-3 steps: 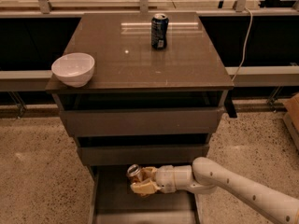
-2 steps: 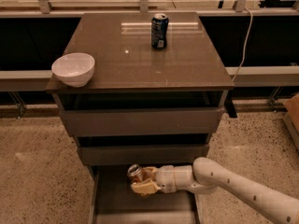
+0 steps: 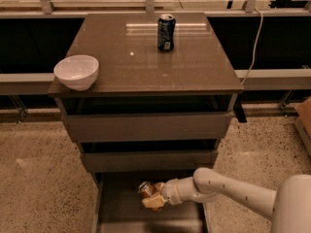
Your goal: Place orange can into bottom drawer
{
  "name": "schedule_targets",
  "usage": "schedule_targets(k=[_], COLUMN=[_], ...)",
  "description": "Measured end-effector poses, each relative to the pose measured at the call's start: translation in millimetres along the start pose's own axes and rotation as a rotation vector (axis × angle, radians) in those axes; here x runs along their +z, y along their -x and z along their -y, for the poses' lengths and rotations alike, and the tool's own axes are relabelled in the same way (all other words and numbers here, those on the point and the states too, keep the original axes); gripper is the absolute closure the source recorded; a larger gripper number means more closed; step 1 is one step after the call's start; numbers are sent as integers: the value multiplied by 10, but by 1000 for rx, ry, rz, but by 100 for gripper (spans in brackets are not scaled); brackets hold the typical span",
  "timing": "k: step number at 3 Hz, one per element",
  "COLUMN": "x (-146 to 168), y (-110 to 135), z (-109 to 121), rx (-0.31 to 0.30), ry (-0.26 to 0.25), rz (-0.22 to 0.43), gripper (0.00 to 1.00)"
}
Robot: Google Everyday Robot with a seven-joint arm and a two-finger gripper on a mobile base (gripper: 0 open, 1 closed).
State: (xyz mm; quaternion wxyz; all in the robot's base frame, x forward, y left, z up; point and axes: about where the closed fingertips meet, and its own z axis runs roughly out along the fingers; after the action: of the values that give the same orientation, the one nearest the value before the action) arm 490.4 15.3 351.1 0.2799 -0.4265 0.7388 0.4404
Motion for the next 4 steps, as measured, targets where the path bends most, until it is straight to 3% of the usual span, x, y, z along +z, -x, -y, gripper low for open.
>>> schedule_targets(k=[1, 2, 3, 4], x=[192, 313, 448, 583], y=[-574, -832, -1057, -1450], z=[379, 601, 753, 816], rx=[25, 43, 53, 93], ry=[-44, -81, -106, -90], rz=[-91, -114, -178, -215], gripper=[100, 94, 76, 53])
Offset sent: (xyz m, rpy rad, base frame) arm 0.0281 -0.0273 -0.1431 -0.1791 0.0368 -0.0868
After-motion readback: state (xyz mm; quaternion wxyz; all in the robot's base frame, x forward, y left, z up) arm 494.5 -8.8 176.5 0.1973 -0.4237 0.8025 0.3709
